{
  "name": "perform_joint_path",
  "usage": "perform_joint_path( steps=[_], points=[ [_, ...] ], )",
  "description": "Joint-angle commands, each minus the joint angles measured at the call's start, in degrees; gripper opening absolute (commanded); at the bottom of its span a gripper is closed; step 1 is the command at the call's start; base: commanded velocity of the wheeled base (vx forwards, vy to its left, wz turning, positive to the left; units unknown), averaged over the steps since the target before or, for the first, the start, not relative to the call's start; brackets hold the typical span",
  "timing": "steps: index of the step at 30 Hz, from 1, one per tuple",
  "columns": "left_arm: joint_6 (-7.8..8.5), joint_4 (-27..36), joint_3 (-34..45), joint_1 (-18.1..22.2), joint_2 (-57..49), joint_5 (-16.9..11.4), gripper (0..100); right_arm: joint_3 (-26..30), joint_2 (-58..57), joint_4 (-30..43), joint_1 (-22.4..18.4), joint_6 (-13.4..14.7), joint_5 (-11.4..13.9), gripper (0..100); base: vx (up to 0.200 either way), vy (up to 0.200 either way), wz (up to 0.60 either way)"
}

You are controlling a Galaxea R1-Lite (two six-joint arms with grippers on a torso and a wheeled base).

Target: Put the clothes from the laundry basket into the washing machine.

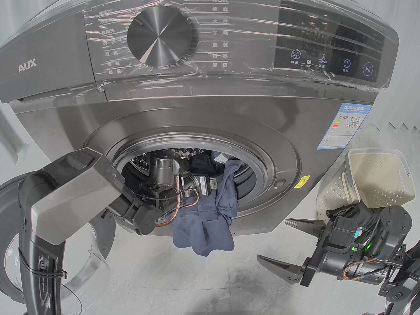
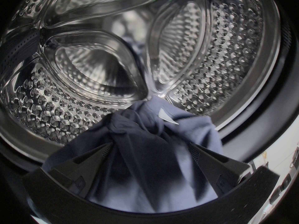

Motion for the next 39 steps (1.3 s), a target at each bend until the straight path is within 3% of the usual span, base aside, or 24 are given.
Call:
perform_joint_path(
  steps=[1,6,9,22,23,29,39],
  points=[
    [0.05,0.63,4.76,-2.23,-4.31,-1.15,100,-0.01,0.02,-0.05,0.03,-0.03,0.03,100,0.0,0.0,0.0],
    [0.58,1.07,6.61,-3.29,-4.31,-2.12,100,-0.1,0.02,-0.05,0.03,-0.03,0.03,100,0.0,0.0,0.0],
    [2.25,1.07,7.31,-3.64,-3.69,-2.82,100,-0.1,0.02,-0.05,0.03,-0.03,0.03,100,0.0,0.0,0.0],
    [2.86,0.45,5.73,-3.9,0.61,-2.39,100,-0.19,0.02,-0.05,0.03,-0.03,0.03,100,0.0,0.0,0.0],
    [2.86,0.37,5.64,-3.82,0.52,-2.47,0,-0.19,0.02,-0.05,0.03,-0.03,0.03,100,0.0,0.0,0.0],
    [2.42,-0.69,4.5,-3.2,-0.18,-2.12,0,-0.19,0.02,-0.05,0.12,-0.03,0.03,100,0.0,0.0,0.0],
    [1.72,-6.58,-5.17,0.84,2.55,2.54,0,-0.37,1.34,-0.85,0.3,-0.03,-0.05,100,0.0,0.0,0.0]
  ],
)
